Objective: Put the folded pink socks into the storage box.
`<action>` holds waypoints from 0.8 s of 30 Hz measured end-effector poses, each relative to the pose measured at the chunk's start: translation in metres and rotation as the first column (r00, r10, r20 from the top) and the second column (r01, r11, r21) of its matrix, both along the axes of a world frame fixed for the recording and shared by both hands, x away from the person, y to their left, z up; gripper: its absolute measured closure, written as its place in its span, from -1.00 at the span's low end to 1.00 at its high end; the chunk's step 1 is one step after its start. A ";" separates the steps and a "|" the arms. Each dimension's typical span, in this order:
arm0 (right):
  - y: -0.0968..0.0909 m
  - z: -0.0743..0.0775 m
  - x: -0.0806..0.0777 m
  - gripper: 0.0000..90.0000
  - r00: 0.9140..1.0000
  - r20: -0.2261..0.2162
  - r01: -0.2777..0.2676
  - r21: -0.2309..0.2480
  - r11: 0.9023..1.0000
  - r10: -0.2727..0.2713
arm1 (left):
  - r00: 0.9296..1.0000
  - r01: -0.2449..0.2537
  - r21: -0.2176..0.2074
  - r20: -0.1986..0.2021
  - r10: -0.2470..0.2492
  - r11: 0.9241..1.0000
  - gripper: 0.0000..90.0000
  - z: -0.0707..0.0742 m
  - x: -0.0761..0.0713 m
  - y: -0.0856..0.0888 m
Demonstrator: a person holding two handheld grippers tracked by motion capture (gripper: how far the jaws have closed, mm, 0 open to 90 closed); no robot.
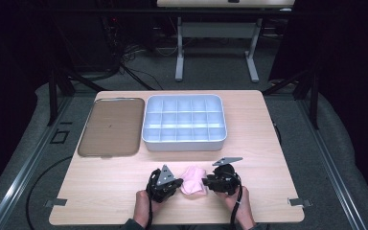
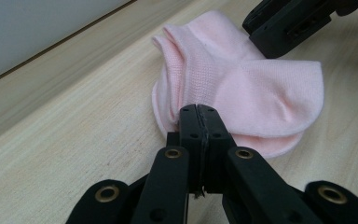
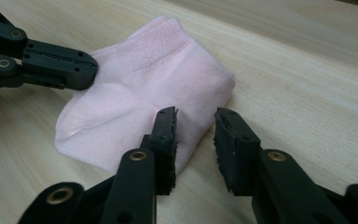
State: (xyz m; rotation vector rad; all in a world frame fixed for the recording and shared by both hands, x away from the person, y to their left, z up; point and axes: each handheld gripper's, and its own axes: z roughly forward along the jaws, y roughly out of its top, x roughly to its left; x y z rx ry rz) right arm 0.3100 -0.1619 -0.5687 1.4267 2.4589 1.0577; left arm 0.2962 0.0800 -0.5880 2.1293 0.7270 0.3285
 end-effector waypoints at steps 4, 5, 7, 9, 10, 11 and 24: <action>0.006 -0.002 -0.001 0.55 1.000 0.023 -0.016 -0.054 0.998 0.018 | 1.000 0.000 0.000 -0.001 0.000 1.000 0.98 0.000 0.000 0.000; 0.008 -0.002 -0.002 0.62 0.999 0.028 -0.016 -0.058 0.998 0.018 | 1.000 0.001 0.001 0.001 -0.001 1.000 0.98 0.000 0.000 0.000; 0.009 -0.002 -0.004 0.78 0.999 0.027 -0.021 -0.053 0.998 0.022 | 1.000 0.004 0.002 0.002 -0.004 1.000 0.98 0.000 0.000 0.000; 0.008 -0.004 -0.007 0.86 0.998 0.048 -0.026 -0.038 0.999 0.028 | 1.000 0.003 0.001 0.001 -0.003 1.000 0.98 0.000 0.000 0.000; 0.008 -0.005 -0.008 0.88 0.998 0.056 -0.023 -0.029 0.999 0.024 | 1.000 0.004 0.003 0.002 -0.004 1.000 0.98 0.000 0.000 0.000; 0.006 -0.005 -0.008 0.89 0.998 0.051 -0.022 -0.015 1.000 0.023 | 1.000 0.003 0.001 0.001 -0.003 1.000 0.98 0.000 0.000 0.000; 0.008 0.024 -0.009 0.90 0.994 0.077 -0.071 -0.006 0.997 0.071 | 1.000 0.001 0.001 0.001 -0.001 1.000 0.98 0.000 0.000 0.000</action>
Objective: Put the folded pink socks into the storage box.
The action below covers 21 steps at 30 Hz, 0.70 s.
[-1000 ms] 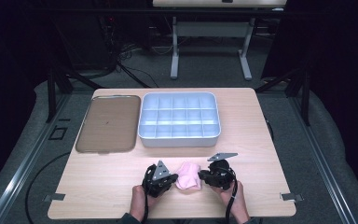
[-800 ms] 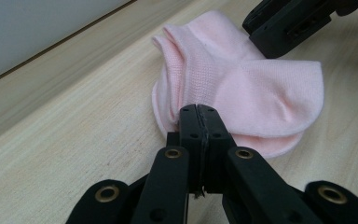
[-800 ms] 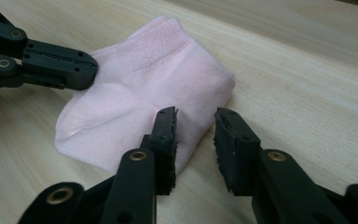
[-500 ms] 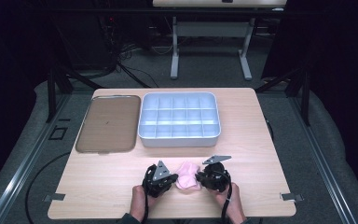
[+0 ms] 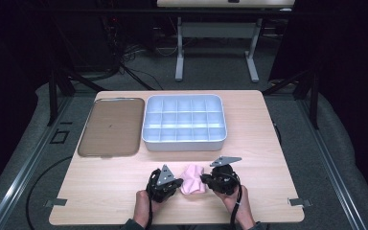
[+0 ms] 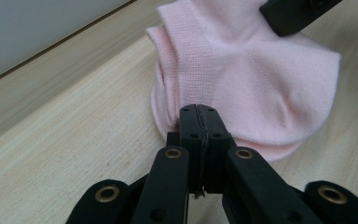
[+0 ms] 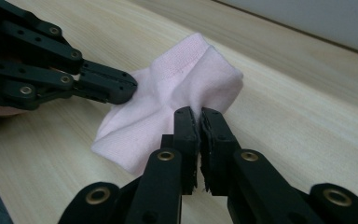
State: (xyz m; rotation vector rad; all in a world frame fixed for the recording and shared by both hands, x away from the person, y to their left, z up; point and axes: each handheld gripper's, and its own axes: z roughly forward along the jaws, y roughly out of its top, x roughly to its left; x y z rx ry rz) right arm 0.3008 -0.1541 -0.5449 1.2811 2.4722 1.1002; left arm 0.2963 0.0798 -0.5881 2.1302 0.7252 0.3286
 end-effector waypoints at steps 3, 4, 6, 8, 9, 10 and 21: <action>0.006 0.005 0.001 0.89 1.000 0.017 -0.015 -0.029 0.999 0.015 | 1.000 0.001 0.002 0.001 -0.001 1.000 0.98 0.000 0.000 0.000; 0.008 0.006 0.002 0.89 1.000 0.020 -0.017 -0.045 0.999 0.018 | 1.000 0.000 0.000 0.000 0.000 1.000 0.98 0.000 0.000 0.000; 0.011 0.008 0.003 0.88 0.999 0.019 -0.025 -0.052 0.998 0.026 | 1.000 0.001 0.001 0.001 -0.001 1.000 0.98 0.000 0.000 0.000; 0.015 0.010 0.004 0.87 0.999 0.019 -0.033 -0.078 0.996 0.034 | 1.000 0.001 0.001 0.001 -0.001 1.000 0.98 0.000 0.000 0.000; 0.017 0.011 0.005 0.87 0.999 0.017 -0.038 -0.094 0.995 0.040 | 1.000 0.002 0.001 0.001 -0.002 1.000 0.98 0.000 0.000 0.000; 0.019 0.013 0.006 0.87 0.999 0.013 -0.047 -0.124 0.991 0.049 | 1.000 0.002 0.001 0.000 -0.002 1.000 0.98 0.000 0.000 0.000; 0.033 0.005 0.010 0.87 0.997 -0.016 -0.074 -0.353 0.933 0.073 | 1.000 0.000 0.000 0.008 0.000 1.000 0.98 0.000 -0.001 -0.001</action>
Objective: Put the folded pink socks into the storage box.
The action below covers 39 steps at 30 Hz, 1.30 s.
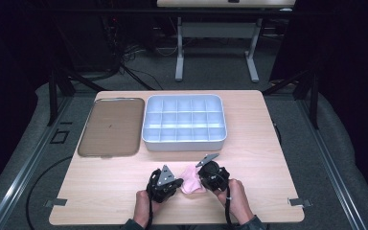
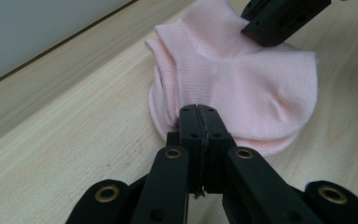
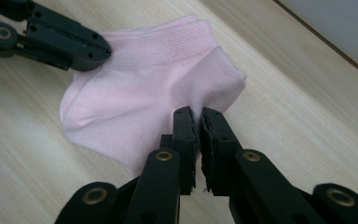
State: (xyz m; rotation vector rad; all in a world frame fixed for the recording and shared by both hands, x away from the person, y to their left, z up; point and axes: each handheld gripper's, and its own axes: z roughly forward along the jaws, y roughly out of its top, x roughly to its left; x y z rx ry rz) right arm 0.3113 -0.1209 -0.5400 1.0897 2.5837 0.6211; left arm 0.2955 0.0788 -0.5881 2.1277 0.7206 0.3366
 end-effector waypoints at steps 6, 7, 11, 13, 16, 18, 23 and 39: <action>0.009 0.006 0.000 0.87 0.999 0.026 -0.025 -0.024 0.999 0.025 | 1.000 0.000 -0.001 0.000 0.000 1.000 0.98 0.000 0.000 -0.001; 0.010 0.007 0.000 0.87 0.999 0.028 -0.029 -0.027 0.999 0.030 | 1.000 -0.001 -0.001 -0.001 0.001 1.000 0.98 0.000 0.001 -0.001; 0.013 0.011 0.000 0.86 0.998 0.031 -0.052 0.007 0.999 0.052 | 1.000 -0.002 -0.004 -0.004 0.002 1.000 0.98 0.000 0.001 -0.001; 0.013 0.013 0.002 0.86 0.998 0.025 -0.060 0.024 0.998 0.060 | 1.000 -0.001 -0.002 -0.005 0.001 1.000 0.98 0.000 0.001 -0.001; 0.013 0.015 0.005 0.88 0.998 -0.004 -0.068 0.080 0.994 0.068 | 1.000 -0.001 -0.002 -0.005 0.001 1.000 0.98 0.000 0.001 -0.001; 0.013 0.014 0.008 0.89 0.998 -0.017 -0.062 0.115 0.991 0.064 | 1.000 0.002 -0.002 -0.010 -0.002 1.000 0.98 0.000 0.001 0.000; 0.014 0.010 0.016 0.90 0.996 -0.058 -0.052 0.212 0.976 0.066 | 1.000 0.001 -0.002 -0.011 -0.001 1.000 0.98 0.000 0.001 0.000; 0.020 -0.011 0.025 0.89 0.996 -0.074 -0.027 0.343 0.939 0.055 | 1.000 0.000 -0.003 -0.014 0.000 1.000 0.98 0.000 0.002 0.000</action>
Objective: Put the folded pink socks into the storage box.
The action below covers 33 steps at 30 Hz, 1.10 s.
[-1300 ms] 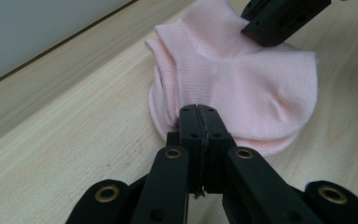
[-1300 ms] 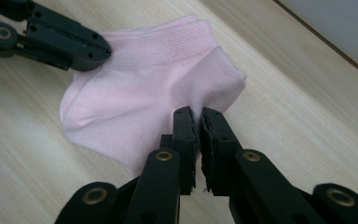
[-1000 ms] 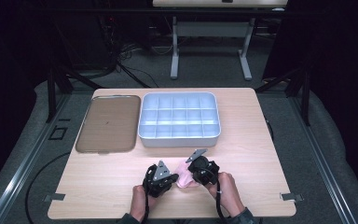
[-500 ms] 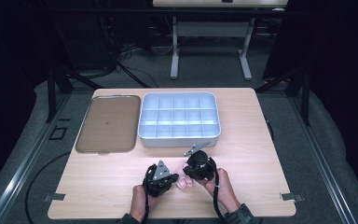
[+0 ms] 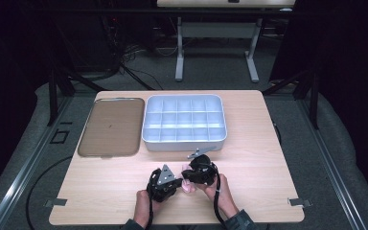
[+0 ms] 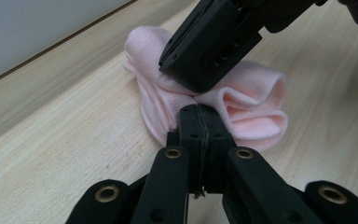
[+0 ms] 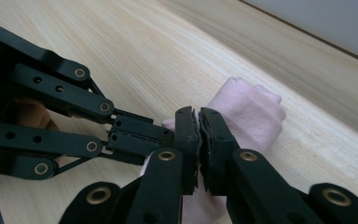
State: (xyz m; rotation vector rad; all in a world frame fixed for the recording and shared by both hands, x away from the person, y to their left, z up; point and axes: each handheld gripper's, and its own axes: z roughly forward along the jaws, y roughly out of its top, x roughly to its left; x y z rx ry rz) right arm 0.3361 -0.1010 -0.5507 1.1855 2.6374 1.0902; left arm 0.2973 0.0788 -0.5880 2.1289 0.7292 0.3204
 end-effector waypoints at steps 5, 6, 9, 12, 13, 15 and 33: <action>-0.010 0.006 -0.008 0.70 0.998 0.057 0.002 0.029 1.000 -0.003 | 1.000 -0.001 -0.005 -0.009 0.001 1.000 0.99 0.000 0.001 0.000; -0.014 0.006 -0.010 0.66 0.998 0.062 0.017 0.036 0.999 -0.020 | 1.000 -0.001 -0.010 -0.016 0.001 1.000 0.99 0.000 0.001 0.001; -0.025 0.005 -0.013 0.54 0.996 0.065 0.058 0.053 0.997 -0.061 | 0.999 -0.002 -0.034 -0.042 0.001 0.999 0.99 -0.001 0.004 0.003; -0.031 0.004 -0.017 0.43 0.993 0.067 0.092 0.055 0.994 -0.096 | 1.000 -0.002 -0.025 -0.031 0.002 1.000 0.99 0.000 0.003 0.002; -0.033 0.004 -0.018 0.42 0.992 0.070 0.099 0.049 0.994 -0.102 | 1.000 -0.001 -0.021 -0.029 0.001 1.000 0.99 0.000 0.003 0.002; -0.038 0.002 -0.019 0.36 0.990 0.075 0.119 0.042 0.992 -0.122 | 1.000 -0.003 -0.016 -0.021 0.002 1.000 0.99 0.000 0.002 0.001; -0.056 -0.006 -0.023 0.87 0.991 -0.055 0.128 0.096 0.987 -0.123 | 1.000 -0.006 0.008 0.009 0.006 1.000 0.99 0.000 -0.001 -0.001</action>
